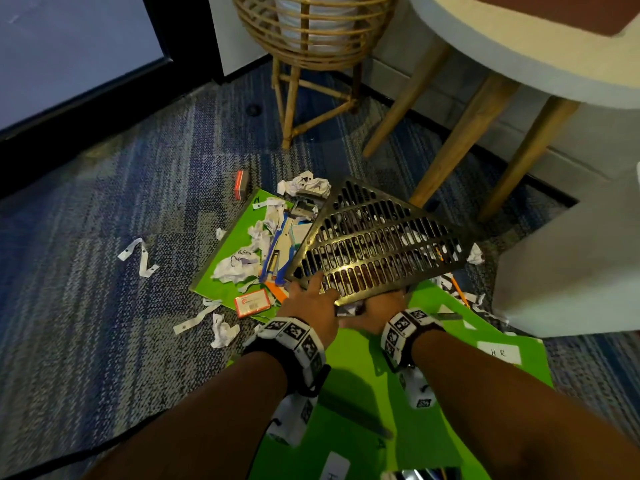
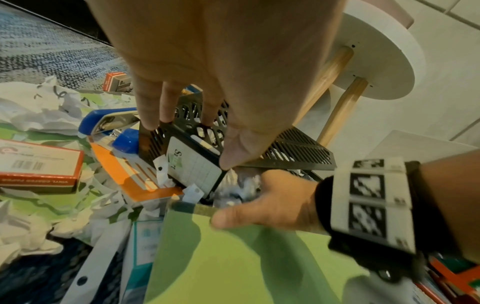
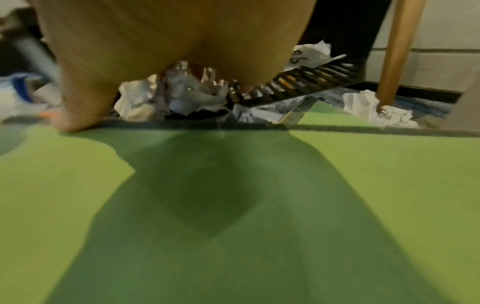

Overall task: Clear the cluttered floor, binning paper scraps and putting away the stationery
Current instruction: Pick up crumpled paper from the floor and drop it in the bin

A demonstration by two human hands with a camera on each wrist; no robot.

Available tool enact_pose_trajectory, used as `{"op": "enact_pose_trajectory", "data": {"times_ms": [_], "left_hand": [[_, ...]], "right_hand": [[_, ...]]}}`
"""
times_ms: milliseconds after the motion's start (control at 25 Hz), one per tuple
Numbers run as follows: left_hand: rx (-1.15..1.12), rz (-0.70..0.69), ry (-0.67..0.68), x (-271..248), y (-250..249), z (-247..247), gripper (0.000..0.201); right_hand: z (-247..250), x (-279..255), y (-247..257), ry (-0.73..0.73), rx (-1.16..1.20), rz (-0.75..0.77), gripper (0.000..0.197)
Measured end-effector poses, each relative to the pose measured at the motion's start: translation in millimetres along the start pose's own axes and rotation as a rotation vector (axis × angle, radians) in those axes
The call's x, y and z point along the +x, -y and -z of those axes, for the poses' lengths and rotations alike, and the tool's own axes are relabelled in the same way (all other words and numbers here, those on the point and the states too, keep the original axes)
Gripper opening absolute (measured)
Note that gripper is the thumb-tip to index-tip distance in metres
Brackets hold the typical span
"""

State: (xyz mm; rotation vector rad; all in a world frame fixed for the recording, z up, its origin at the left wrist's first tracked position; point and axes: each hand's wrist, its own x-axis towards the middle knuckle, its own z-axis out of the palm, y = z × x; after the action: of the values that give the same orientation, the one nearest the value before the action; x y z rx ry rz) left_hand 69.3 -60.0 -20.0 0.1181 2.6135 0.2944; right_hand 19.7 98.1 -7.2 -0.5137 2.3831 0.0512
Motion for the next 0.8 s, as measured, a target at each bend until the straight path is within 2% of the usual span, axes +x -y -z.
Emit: {"op": "enact_pose_trajectory", "data": {"times_ms": [120, 200, 240, 320, 360, 520, 680, 800], "left_hand": [[0.006, 0.017, 0.014, 0.6, -4.0, 2.9, 0.068], [-0.008, 0.026, 0.021, -1.2, -5.8, 8.4, 0.066], [-0.017, 0.032, 0.023, -2.4, -6.0, 10.7, 0.06], [-0.033, 0.031, 0.023, -3.9, -4.3, 14.2, 0.053], [-0.031, 0.035, 0.037, -4.6, -4.1, 15.7, 0.052], [-0.049, 0.089, 0.072, -17.4, -16.4, 36.5, 0.047], [0.044, 0.124, 0.089, -31.3, -34.4, 64.7, 0.044], [0.11, 0.104, 0.014, -36.2, -61.2, 82.8, 0.05]], "right_hand": [[-4.2, -10.7, 16.1, -0.099, 0.118, 0.048, 0.022], [-15.1, -11.0, 16.8, -0.171, 0.316, -0.043, 0.029], [-23.9, -12.9, 12.6, -0.266, 0.434, -0.075, 0.027], [-36.2, -25.0, 1.1, -0.425, 0.584, -0.116, 0.012], [-43.6, -30.6, -5.8, -0.459, 0.627, -0.133, 0.011], [-43.4, -65.4, -30.8, -0.527, 0.779, -0.191, 0.018], [-37.2, -104.2, -56.0, -0.574, 0.9, -0.134, 0.027], [-29.0, -133.5, -69.5, -0.591, 0.948, -0.093, 0.034]]}}
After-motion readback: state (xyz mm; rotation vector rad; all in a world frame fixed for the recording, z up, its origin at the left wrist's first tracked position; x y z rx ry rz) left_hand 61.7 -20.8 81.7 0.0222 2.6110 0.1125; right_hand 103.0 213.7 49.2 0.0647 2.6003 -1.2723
